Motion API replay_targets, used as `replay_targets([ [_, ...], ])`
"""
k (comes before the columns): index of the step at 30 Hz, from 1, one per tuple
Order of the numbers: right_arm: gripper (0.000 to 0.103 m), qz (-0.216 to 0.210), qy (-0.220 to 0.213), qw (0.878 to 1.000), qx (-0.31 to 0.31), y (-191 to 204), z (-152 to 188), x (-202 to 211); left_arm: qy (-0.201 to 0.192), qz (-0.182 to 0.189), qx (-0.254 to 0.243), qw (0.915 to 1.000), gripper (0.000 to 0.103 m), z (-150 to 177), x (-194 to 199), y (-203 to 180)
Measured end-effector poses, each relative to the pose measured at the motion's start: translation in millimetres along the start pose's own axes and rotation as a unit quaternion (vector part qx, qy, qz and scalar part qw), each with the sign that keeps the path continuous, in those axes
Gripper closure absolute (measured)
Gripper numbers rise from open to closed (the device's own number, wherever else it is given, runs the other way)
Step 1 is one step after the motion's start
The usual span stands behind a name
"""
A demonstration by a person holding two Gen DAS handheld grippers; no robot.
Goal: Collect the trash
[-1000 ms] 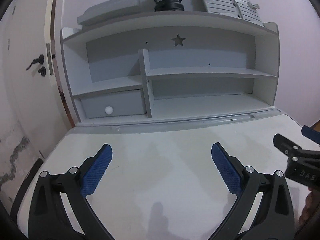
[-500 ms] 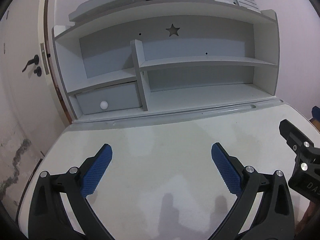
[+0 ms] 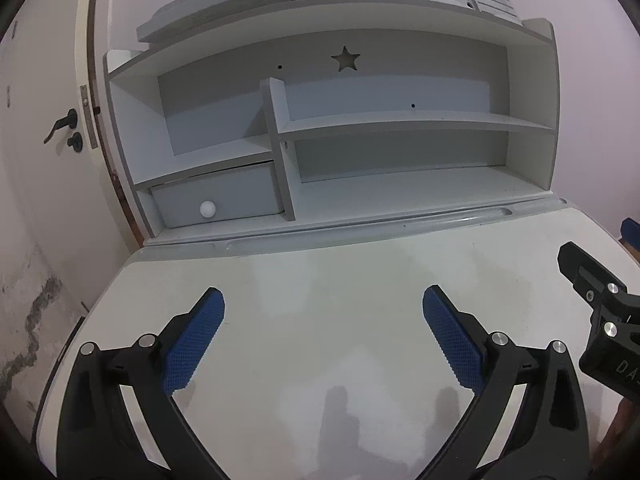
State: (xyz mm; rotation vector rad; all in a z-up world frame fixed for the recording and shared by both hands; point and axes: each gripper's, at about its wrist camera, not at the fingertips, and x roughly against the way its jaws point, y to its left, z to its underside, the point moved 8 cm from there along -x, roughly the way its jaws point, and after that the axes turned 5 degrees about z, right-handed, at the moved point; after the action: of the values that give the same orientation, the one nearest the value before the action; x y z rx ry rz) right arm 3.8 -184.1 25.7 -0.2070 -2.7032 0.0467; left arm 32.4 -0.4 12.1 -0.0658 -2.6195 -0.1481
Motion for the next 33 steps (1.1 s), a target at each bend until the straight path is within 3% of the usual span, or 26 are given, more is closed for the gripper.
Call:
replay_targets([
  [27, 0.007, -0.007, 0.020, 1.000, -0.014, -4.7, 3.2, -6.2, 0.001, -0.001, -0.018, 0.9998, 0.006, -1.6, -1.0, -5.1],
  [29, 0.007, 0.012, 0.042, 0.999, -0.014, -6.0, 7.4, -12.3, 0.002, 0.000, -0.017, 0.9999, 0.006, -1.4, -1.8, -4.6],
  [33, 0.007, -0.005, 0.089, 0.996, -0.026, -7.3, 16.9, -27.5, 0.002, 0.000, -0.015, 0.9999, 0.006, -1.0, -1.8, -4.0],
])
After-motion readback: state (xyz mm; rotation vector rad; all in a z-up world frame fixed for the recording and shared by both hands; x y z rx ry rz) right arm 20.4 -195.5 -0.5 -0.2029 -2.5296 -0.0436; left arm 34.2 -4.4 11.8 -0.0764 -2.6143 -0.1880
